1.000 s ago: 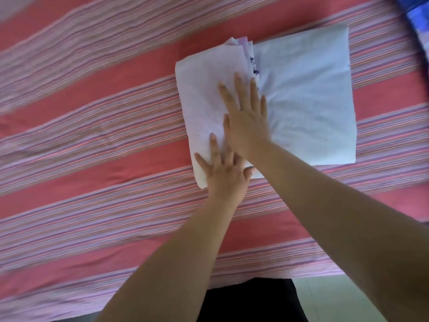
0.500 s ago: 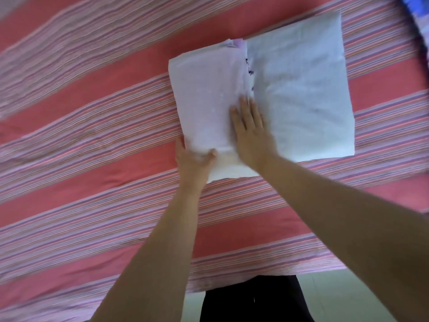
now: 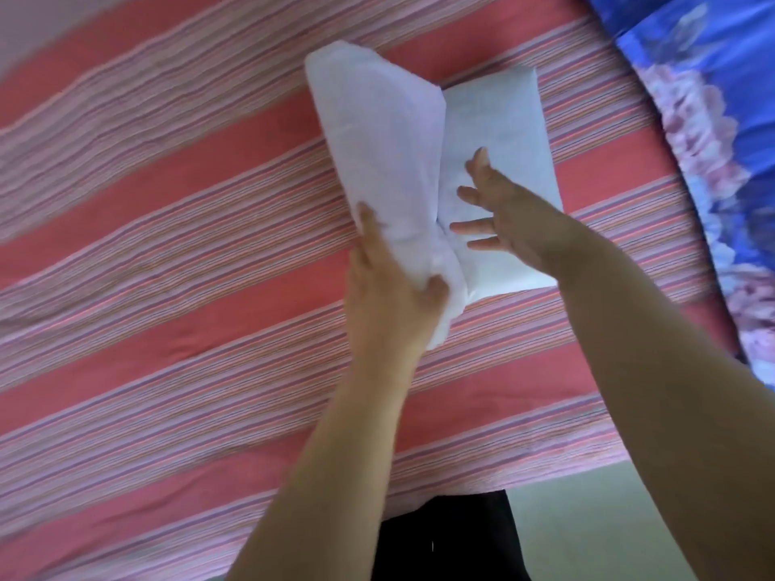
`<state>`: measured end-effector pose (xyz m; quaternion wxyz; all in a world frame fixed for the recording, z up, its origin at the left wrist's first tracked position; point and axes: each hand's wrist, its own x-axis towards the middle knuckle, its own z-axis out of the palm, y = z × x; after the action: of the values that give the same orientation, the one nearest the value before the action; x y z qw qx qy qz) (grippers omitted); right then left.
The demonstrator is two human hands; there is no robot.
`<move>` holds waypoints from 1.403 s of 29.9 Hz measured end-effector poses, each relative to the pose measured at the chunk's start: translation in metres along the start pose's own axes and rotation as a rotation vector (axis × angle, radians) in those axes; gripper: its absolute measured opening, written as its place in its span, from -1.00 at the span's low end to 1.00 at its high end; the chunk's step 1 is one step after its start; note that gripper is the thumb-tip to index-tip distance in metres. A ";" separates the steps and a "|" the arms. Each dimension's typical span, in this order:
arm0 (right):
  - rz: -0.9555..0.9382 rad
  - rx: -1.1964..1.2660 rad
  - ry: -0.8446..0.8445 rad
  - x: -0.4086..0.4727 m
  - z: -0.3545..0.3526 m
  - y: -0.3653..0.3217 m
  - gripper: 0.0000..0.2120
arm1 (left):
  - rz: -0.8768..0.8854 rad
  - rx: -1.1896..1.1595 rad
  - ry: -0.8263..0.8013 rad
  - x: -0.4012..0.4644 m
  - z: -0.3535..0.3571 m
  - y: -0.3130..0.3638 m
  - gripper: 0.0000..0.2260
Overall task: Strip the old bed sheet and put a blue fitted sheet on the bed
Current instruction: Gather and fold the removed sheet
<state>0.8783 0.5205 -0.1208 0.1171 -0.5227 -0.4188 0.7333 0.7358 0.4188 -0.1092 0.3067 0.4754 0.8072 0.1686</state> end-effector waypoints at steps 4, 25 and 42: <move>-0.029 -0.015 0.278 0.001 -0.051 0.004 -0.09 | 0.500 0.123 -0.108 -0.025 0.039 0.057 -0.29; 0.067 -0.900 0.674 0.037 -0.079 0.111 -0.36 | 0.483 0.219 -0.344 0.072 0.123 0.020 0.12; 0.039 0.219 0.426 -0.013 -0.054 0.116 -0.49 | -0.332 -0.809 -0.464 -0.005 0.056 -0.033 -0.60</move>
<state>0.9616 0.4670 -0.2029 0.2448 -0.6578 -0.2923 0.6496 0.7524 0.3970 -0.1679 0.6609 0.2082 0.6523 0.3072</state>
